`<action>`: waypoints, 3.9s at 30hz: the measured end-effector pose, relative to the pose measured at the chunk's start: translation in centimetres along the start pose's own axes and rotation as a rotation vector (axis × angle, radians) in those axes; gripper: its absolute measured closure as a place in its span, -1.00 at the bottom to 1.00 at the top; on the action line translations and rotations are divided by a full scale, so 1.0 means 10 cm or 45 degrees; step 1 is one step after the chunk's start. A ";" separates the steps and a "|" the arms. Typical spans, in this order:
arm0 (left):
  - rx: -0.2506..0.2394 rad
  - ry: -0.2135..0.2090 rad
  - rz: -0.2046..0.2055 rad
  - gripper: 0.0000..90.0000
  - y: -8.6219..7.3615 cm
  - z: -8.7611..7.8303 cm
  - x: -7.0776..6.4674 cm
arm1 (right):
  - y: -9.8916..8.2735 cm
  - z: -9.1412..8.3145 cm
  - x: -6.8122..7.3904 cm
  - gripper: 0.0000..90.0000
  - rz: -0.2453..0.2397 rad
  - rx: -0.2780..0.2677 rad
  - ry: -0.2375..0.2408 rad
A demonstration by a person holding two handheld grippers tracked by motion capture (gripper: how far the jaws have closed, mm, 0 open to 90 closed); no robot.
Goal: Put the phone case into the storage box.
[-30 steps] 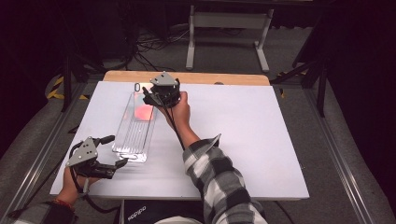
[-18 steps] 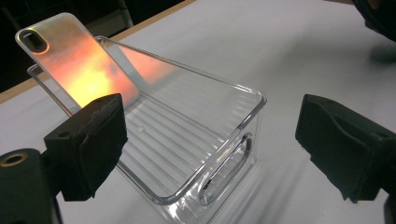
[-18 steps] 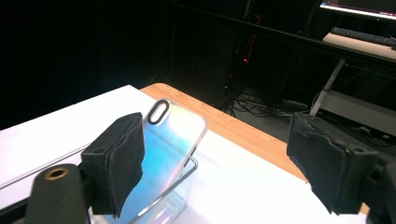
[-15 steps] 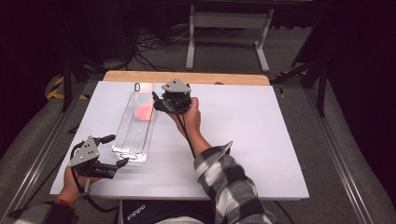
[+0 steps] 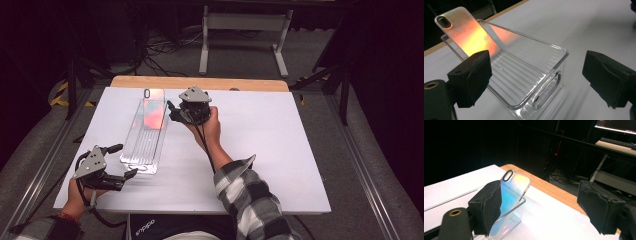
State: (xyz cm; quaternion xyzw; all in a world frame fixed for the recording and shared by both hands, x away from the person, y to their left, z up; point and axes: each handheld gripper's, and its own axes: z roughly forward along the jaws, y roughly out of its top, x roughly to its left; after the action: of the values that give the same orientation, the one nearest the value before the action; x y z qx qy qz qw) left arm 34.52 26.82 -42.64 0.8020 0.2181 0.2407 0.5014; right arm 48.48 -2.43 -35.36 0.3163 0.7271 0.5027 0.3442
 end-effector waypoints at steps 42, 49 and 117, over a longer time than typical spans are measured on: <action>0.037 -0.011 0.003 -0.79 0.00 0.03 -0.02 | -0.12 -0.51 -0.12 -0.52 -0.114 -0.026 0.055; 0.042 -0.016 0.004 -0.79 0.00 0.04 -0.02 | -0.15 -0.57 -0.18 -0.52 -0.112 -0.029 0.050; 0.049 -0.016 0.004 -0.79 0.00 0.06 -0.04 | -0.47 -1.22 -0.62 -0.75 -0.137 0.000 0.024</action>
State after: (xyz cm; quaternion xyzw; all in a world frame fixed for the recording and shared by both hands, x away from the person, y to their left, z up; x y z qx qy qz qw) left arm 34.61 26.16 -42.91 0.8132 0.2184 0.2322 0.4869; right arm 41.50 -15.07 -35.58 0.2720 0.7464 0.4865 0.3637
